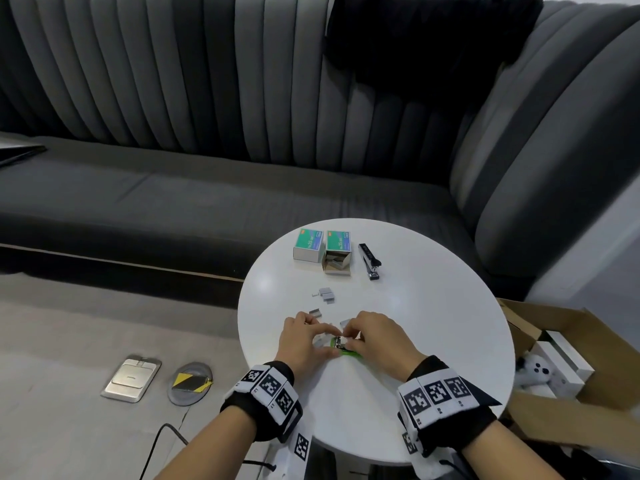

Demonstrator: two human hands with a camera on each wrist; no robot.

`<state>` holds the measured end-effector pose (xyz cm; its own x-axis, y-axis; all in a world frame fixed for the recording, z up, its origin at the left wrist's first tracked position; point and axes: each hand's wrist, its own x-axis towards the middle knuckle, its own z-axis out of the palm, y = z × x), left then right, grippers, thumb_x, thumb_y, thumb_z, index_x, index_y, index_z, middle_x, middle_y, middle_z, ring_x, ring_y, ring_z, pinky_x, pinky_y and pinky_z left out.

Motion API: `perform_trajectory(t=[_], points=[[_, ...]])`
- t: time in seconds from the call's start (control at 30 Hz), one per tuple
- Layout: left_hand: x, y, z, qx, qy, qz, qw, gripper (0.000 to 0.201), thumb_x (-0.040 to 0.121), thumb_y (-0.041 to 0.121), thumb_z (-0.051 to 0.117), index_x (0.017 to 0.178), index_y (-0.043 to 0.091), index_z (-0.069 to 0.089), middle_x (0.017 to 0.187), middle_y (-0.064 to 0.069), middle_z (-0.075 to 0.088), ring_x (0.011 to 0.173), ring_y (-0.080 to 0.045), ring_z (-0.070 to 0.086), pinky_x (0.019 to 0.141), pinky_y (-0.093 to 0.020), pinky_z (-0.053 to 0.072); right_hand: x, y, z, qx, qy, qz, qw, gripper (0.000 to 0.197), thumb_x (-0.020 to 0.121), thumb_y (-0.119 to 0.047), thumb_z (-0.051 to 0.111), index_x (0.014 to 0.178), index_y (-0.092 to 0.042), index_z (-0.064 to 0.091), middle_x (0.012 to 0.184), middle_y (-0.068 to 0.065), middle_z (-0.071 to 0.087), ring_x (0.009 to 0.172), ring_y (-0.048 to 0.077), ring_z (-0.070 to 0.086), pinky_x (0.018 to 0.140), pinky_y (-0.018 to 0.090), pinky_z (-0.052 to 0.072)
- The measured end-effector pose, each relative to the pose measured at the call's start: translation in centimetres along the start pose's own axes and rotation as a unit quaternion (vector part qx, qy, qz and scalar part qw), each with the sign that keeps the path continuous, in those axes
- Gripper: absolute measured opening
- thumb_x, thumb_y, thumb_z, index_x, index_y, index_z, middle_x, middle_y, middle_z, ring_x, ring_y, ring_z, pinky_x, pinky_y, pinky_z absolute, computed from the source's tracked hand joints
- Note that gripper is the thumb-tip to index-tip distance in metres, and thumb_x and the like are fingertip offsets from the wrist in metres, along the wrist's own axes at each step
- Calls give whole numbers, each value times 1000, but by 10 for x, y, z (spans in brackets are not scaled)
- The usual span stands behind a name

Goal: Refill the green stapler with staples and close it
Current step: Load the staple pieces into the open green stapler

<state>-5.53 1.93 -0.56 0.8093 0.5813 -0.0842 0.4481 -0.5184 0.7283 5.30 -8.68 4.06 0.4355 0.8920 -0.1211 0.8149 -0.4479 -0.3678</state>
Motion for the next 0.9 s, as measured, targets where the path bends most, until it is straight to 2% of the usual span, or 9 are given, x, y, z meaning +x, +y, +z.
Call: perform_trajectory(t=[0.23, 0.37, 0.5, 0.6, 0.8, 0.9], points=[[0, -1, 1, -7, -1, -3, 1000, 30, 74, 32, 72, 103, 31, 67, 102, 3, 36, 115, -19, 32, 95, -18, 24, -2, -1, 2, -20, 1, -5, 1000, 22, 88, -27, 54, 104, -15, 64, 108, 7, 61, 102, 22, 54, 78, 30, 40], [0, -1, 0, 1, -3, -4, 1000, 31, 74, 32, 72, 104, 31, 67, 102, 3, 36, 114, -19, 32, 95, -18, 24, -4, -1, -1, 10, 4, 11, 1000, 22, 87, -25, 57, 104, -13, 65, 107, 7, 62, 99, 22, 57, 79, 31, 44], [0, -1, -1, 12, -9, -3, 1000, 31, 74, 35, 72, 105, 32, 66, 101, 2, 36, 114, -21, 32, 99, -23, 27, -4, -1, -2, 29, 3, 23, 999, 22, 86, -25, 59, 103, -13, 65, 106, 7, 64, 97, 22, 59, 79, 30, 45], [-1, 0, -1, 17, -10, -3, 1000, 31, 74, 35, 71, 105, 33, 66, 101, 2, 36, 114, -21, 33, 98, -22, 27, -5, -2, -2, 30, 5, 23, 999, 23, 86, -26, 60, 103, -13, 66, 105, 7, 64, 96, 21, 59, 74, 27, 42], [-1, 1, -2, 9, -10, -3, 1000, 31, 74, 35, 72, 104, 32, 67, 102, 3, 36, 114, -19, 32, 93, -17, 24, -6, -1, -2, 23, 3, 17, 1000, 20, 85, -24, 58, 101, -15, 67, 105, 6, 65, 97, 21, 58, 74, 26, 40], [-2, 1, -1, 4, -9, -6, 1000, 29, 73, 35, 72, 102, 32, 67, 101, 3, 36, 113, -19, 32, 94, -17, 25, -7, -1, -2, 21, 3, 16, 1000, 21, 85, -24, 58, 101, -15, 67, 105, 6, 65, 97, 21, 58, 75, 28, 42]])
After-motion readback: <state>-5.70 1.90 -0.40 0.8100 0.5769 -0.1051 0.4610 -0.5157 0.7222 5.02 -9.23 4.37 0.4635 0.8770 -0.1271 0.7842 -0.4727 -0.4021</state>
